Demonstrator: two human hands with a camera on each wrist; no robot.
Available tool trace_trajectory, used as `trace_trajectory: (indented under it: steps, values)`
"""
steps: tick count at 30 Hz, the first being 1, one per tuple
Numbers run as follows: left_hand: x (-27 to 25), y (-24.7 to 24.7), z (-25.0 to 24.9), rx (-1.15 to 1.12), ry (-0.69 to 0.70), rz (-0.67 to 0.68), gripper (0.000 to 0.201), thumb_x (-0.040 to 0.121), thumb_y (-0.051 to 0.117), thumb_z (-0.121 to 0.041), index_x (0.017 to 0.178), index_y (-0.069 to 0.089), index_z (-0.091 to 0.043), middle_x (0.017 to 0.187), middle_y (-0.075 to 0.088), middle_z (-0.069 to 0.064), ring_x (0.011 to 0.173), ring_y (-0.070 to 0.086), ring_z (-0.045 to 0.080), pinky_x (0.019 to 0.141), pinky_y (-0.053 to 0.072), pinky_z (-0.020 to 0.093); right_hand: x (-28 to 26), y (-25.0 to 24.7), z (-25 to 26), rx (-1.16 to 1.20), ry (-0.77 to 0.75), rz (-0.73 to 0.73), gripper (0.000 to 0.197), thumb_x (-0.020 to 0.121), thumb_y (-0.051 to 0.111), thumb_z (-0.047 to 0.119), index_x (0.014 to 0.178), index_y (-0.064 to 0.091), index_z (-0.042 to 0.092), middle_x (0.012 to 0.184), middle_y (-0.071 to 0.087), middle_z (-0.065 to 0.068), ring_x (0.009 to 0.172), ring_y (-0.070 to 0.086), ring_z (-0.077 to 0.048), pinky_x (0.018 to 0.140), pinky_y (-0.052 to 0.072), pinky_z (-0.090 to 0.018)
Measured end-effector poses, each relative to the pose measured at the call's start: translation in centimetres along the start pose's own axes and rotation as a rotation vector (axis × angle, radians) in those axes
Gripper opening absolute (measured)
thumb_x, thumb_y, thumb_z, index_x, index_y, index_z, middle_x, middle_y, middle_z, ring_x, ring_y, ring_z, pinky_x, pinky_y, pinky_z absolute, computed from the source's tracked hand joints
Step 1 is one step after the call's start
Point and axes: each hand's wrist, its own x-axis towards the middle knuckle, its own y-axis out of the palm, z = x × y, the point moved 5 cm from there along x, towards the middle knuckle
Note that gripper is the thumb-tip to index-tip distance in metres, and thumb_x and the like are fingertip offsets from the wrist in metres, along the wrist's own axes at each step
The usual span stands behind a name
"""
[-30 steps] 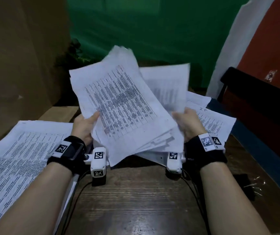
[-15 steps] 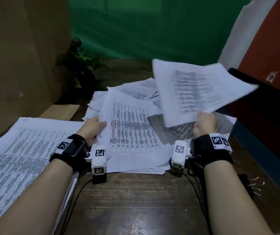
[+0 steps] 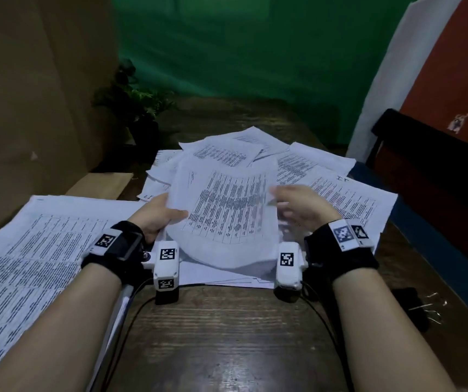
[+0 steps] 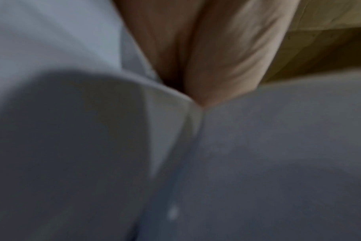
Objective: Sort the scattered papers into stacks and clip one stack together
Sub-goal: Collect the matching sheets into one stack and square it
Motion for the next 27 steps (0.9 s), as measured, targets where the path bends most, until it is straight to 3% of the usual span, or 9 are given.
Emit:
trace_trajectory:
  steps: [4, 7, 10, 12, 14, 16, 19, 22, 27]
  values:
    - [-0.3, -1.1, -0.8, -0.152, 0.094, -0.173, 0.036, 0.093, 0.050, 0.007, 0.126, 0.051, -0.008, 0.102, 0.065, 0.009, 0.070, 0.071, 0.012, 0.054, 0.055, 0.021, -0.2, -10.5, -0.1, -0.003, -0.093, -0.809, 0.072, 0.082, 0.060, 0.030, 0.147, 0.035, 0.013, 0.144, 0.046, -0.013, 0.128, 0.048, -0.033, 0.103, 0.044, -0.041]
    - [-0.1, -2.2, -0.6, -0.341, 0.140, -0.265, 0.038, 0.097, 0.048, -0.001, 0.135, 0.048, -0.005, 0.122, 0.063, 0.012, 0.097, 0.067, 0.025, 0.072, 0.055, 0.032, -1.8, -16.1, -2.3, -0.089, 0.091, -1.118, 0.073, 0.083, 0.057, 0.028, 0.149, 0.030, 0.011, 0.150, 0.035, -0.020, 0.138, 0.034, -0.038, 0.113, 0.031, -0.046]
    - [-0.4, -2.6, -0.7, -0.458, 0.131, -0.311, 0.040, 0.099, 0.049, -0.014, 0.139, 0.048, -0.008, 0.132, 0.059, 0.009, 0.111, 0.062, 0.026, 0.076, 0.053, 0.035, 0.2, -16.7, -3.8, 0.204, 0.085, -0.885, 0.074, 0.079, 0.066, 0.015, 0.145, 0.034, 0.005, 0.146, 0.039, -0.016, 0.122, 0.046, -0.032, 0.076, 0.058, -0.038]
    - [-0.8, -2.5, -0.9, -0.495, 0.131, -0.313, 0.041, 0.099, 0.050, -0.019, 0.138, 0.049, -0.009, 0.129, 0.061, 0.007, 0.111, 0.062, 0.025, 0.073, 0.054, 0.032, 1.9, -15.7, -4.0, 0.253, 0.065, -0.693, 0.082, 0.064, 0.079, 0.007, 0.138, 0.044, 0.003, 0.137, 0.049, -0.013, 0.107, 0.052, -0.028, 0.047, 0.053, -0.023]
    - [-0.8, -2.5, -0.9, -0.500, 0.136, -0.320, 0.040, 0.098, 0.052, -0.020, 0.136, 0.051, -0.009, 0.127, 0.062, 0.007, 0.110, 0.062, 0.025, 0.075, 0.054, 0.033, 2.1, -14.6, -3.9, 0.193, 0.089, -0.583, 0.079, 0.053, 0.086, 0.006, 0.125, 0.055, 0.003, 0.119, 0.059, -0.018, 0.095, 0.059, -0.032, 0.050, 0.055, -0.025]
    - [-0.7, -2.7, -0.8, -0.512, 0.133, -0.328, 0.038, 0.098, 0.051, -0.019, 0.135, 0.052, -0.009, 0.128, 0.062, 0.009, 0.111, 0.063, 0.025, 0.077, 0.054, 0.036, 1.4, -13.1, -3.0, -0.018, 0.072, -0.445, 0.033, 0.072, 0.078, 0.002, 0.101, 0.063, -0.001, 0.099, 0.065, -0.020, 0.082, 0.063, -0.031, 0.062, 0.055, -0.031]
    - [-0.8, -2.7, -0.8, -0.498, 0.114, -0.343, 0.038, 0.098, 0.052, -0.020, 0.134, 0.053, -0.006, 0.124, 0.063, 0.010, 0.104, 0.065, 0.024, 0.079, 0.054, 0.038, 1.0, -13.2, -1.7, -0.007, -0.120, -0.490, 0.027, 0.078, 0.065, -0.003, 0.105, 0.066, -0.006, 0.096, 0.070, -0.018, 0.083, 0.068, -0.031, 0.080, 0.055, -0.041]
    - [-0.7, -2.2, -0.8, -0.419, 0.103, -0.317, 0.037, 0.099, 0.050, -0.016, 0.133, 0.052, -0.003, 0.123, 0.062, 0.014, 0.093, 0.065, 0.021, 0.089, 0.051, 0.043, 0.1, -13.9, -0.4, 0.295, -0.294, -0.586, 0.029, 0.077, 0.057, -0.003, 0.104, 0.067, 0.001, 0.091, 0.071, -0.012, 0.080, 0.069, -0.027, 0.076, 0.057, -0.040]
    - [-0.4, -1.3, -0.7, -0.236, 0.068, -0.223, 0.033, 0.100, 0.041, -0.003, 0.133, 0.048, -0.002, 0.118, 0.060, 0.018, 0.091, 0.062, 0.028, 0.078, 0.051, 0.039, -0.4, -14.7, -1.1, 0.647, -0.334, -0.611, 0.010, 0.086, 0.055, -0.005, 0.082, 0.063, 0.001, 0.087, 0.071, -0.011, 0.066, 0.067, -0.012, 0.059, 0.052, -0.026]
